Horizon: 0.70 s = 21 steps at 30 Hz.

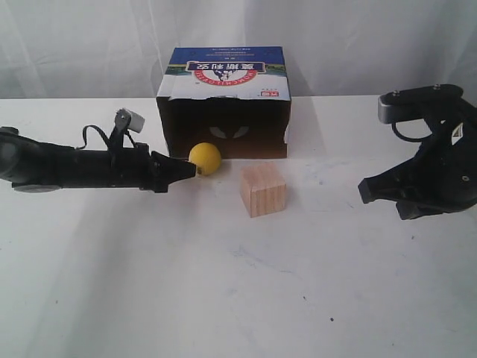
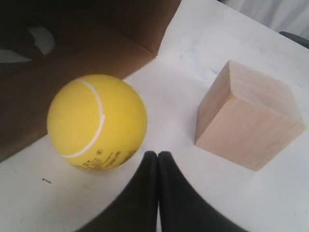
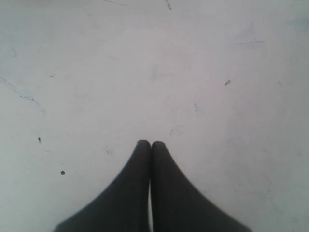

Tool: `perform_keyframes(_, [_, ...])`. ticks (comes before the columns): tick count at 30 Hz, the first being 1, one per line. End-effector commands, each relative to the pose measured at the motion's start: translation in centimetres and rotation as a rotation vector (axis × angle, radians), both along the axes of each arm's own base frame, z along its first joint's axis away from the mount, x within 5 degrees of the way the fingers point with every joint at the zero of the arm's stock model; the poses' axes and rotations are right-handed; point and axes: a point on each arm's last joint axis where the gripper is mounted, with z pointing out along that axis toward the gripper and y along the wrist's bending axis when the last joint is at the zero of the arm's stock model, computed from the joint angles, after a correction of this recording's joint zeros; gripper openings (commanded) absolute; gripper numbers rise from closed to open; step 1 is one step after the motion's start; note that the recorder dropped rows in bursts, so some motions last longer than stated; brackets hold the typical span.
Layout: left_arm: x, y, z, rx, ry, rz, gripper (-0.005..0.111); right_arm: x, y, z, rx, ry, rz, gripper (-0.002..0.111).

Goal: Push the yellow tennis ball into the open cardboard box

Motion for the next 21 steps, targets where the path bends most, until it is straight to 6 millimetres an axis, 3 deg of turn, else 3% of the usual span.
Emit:
perform_keyframes(1, [0.1, -1.4, -0.3, 0.01, -0.071, -0.051, 0.0, 0.1, -0.2, 0.1, -0.002, -0.021, 0.0, 0.0])
perform_keyframes(10, [1.2, -3.0, -1.7, 0.047, -0.089, -0.066, 0.0, 0.4, -0.2, 0.3, -0.005, -0.065, 0.006, 0.0])
perform_keyframes(15, [4.0, -3.5, -1.2, 0.153, -0.13, 0.022, 0.0, 0.4, -0.2, 0.2, -0.007, -0.062, 0.007, 0.0])
perform_keyframes(21, [7.1, -3.6, 3.6, 0.122, -0.293, 0.052, 0.0, 0.3, -0.2, 0.2, -0.018, -0.056, 0.022, 0.0])
